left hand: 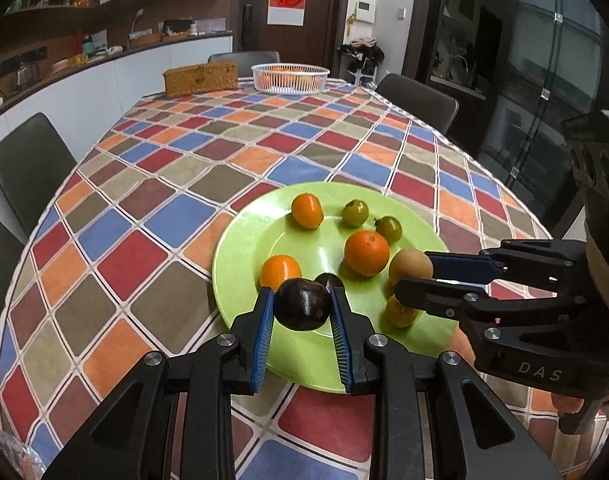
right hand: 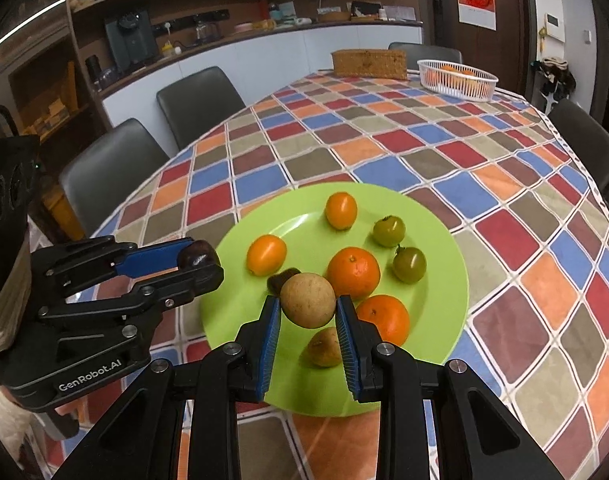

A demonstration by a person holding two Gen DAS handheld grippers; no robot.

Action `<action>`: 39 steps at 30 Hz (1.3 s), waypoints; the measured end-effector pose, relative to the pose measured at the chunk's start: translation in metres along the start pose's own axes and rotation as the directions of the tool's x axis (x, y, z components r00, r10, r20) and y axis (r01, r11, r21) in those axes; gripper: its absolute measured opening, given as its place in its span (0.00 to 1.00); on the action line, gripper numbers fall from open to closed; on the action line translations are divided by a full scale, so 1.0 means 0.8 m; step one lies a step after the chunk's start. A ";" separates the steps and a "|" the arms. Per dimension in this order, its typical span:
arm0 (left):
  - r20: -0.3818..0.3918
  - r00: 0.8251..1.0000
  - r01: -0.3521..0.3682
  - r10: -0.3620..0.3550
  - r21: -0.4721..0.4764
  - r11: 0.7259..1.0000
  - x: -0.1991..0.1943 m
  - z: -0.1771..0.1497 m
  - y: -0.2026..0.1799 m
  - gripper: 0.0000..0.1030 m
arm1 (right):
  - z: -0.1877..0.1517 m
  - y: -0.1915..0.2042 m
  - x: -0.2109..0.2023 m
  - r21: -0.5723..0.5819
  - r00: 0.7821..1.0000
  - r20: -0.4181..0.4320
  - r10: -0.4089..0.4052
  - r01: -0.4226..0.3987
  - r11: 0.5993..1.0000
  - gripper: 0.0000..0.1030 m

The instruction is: Organize fruits

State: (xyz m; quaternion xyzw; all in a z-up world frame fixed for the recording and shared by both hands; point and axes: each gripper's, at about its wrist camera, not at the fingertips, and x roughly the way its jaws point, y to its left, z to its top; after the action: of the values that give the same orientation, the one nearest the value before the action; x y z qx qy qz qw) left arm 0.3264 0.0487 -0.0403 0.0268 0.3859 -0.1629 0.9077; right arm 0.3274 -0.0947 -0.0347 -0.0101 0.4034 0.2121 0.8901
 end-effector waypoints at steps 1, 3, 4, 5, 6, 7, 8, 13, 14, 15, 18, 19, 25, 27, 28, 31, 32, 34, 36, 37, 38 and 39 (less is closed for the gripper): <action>-0.005 1.000 0.003 -0.003 0.000 1.000 0.003 -0.001 0.001 0.27 | -0.001 0.000 0.002 0.000 1.000 -0.002 -0.003 0.003 1.000 0.29; -0.018 1.000 0.006 -0.006 0.002 1.000 0.011 -0.002 0.001 0.27 | -0.002 -0.001 0.005 0.002 1.000 -0.007 -0.007 0.007 1.000 0.29; -0.022 1.000 0.010 -0.010 0.004 1.000 0.013 -0.003 0.002 0.27 | -0.002 -0.002 0.006 0.004 1.000 -0.008 -0.007 0.007 1.000 0.29; -0.025 1.000 0.013 -0.013 0.005 1.000 0.015 -0.003 0.002 0.27 | -0.002 -0.002 0.007 0.004 1.000 -0.009 -0.010 0.010 1.000 0.29; -0.028 0.999 0.017 -0.017 0.005 1.000 0.017 -0.003 0.002 0.27 | -0.002 -0.003 0.008 0.003 1.000 -0.009 -0.012 0.012 1.000 0.29; -0.030 0.999 0.018 -0.018 0.007 1.000 0.018 -0.003 0.002 0.27 | -0.002 -0.003 0.009 0.001 1.000 -0.010 -0.014 0.014 1.000 0.29; -0.033 0.999 0.018 -0.018 0.009 1.000 0.019 -0.003 0.002 0.27 | -0.002 -0.003 0.010 -0.001 1.000 -0.013 -0.015 0.015 1.000 0.29; -0.027 1.000 0.014 -0.014 0.011 1.000 0.016 -0.002 0.000 0.39 | -0.002 -0.003 0.008 -0.003 1.000 -0.007 -0.030 0.030 1.000 0.29; -0.022 1.000 0.004 -0.004 0.013 1.000 0.014 -0.003 -0.002 0.40 | -0.003 -0.004 0.006 0.001 0.999 -0.007 -0.032 0.032 0.999 0.30; -0.012 1.000 -0.005 0.005 0.018 1.000 0.010 -0.004 -0.004 0.40 | -0.004 -0.005 0.004 0.005 0.999 -0.008 -0.034 0.034 0.999 0.31; 0.000 0.999 -0.032 0.032 0.035 0.999 -0.003 -0.006 -0.011 0.41 | -0.009 -0.006 -0.005 0.014 0.999 0.000 -0.040 0.040 0.999 0.32; 0.004 0.999 -0.037 0.037 0.039 0.999 -0.007 -0.007 -0.012 0.43 | -0.011 -0.005 -0.009 0.015 0.999 0.002 -0.045 0.045 0.999 0.32; 0.058 0.992 -0.114 0.112 0.031 0.993 -0.048 -0.013 -0.028 0.53 | -0.025 -0.002 -0.042 0.024 0.996 0.047 -0.073 0.072 0.997 0.43; 0.076 0.988 -0.137 0.135 0.022 0.990 -0.062 -0.015 -0.033 0.56 | -0.029 0.000 -0.058 0.025 0.994 0.064 -0.089 0.087 0.996 0.46; 0.084 0.986 -0.147 0.145 0.019 0.989 -0.068 -0.017 -0.035 0.58 | -0.031 0.001 -0.065 0.027 0.993 0.076 -0.094 0.093 0.995 0.47; 0.114 0.982 -0.154 0.153 -0.002 0.988 -0.094 -0.024 -0.044 0.65 | -0.040 0.005 -0.093 0.029 0.986 0.113 -0.120 0.118 0.993 0.51; 0.121 0.980 -0.158 0.157 -0.004 0.987 -0.099 -0.025 -0.045 0.68 | -0.043 0.007 -0.100 0.029 0.985 0.121 -0.125 0.122 0.992 0.53; 0.146 0.973 -0.184 0.181 0.001 0.983 -0.115 -0.033 -0.055 0.70 | -0.048 0.008 -0.113 0.032 0.981 0.137 -0.137 0.134 0.990 0.58; 0.161 0.968 -0.194 0.190 0.009 0.981 -0.127 -0.039 -0.064 0.73 | -0.057 0.010 -0.129 0.039 0.976 0.157 -0.153 0.148 0.988 0.61; 0.170 0.967 -0.195 0.190 0.013 0.981 -0.134 -0.043 -0.069 0.75 | -0.061 0.011 -0.137 0.043 0.973 0.167 -0.157 0.152 0.987 0.62; 0.173 0.967 -0.195 0.189 0.015 0.981 -0.138 -0.046 -0.072 0.78 | -0.066 0.013 -0.145 0.045 0.971 0.177 -0.160 0.154 0.987 0.64; 0.178 0.966 -0.196 0.190 0.018 0.980 -0.145 -0.051 -0.077 0.79 | -0.069 0.014 -0.149 0.046 0.970 0.181 -0.163 0.157 0.987 0.66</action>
State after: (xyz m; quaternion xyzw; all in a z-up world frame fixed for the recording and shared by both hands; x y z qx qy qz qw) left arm 0.2039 0.0294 0.0182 0.0660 0.2970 -0.0825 0.9490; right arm 0.2141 -0.1394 0.0163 -0.0089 0.3205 0.1334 0.9378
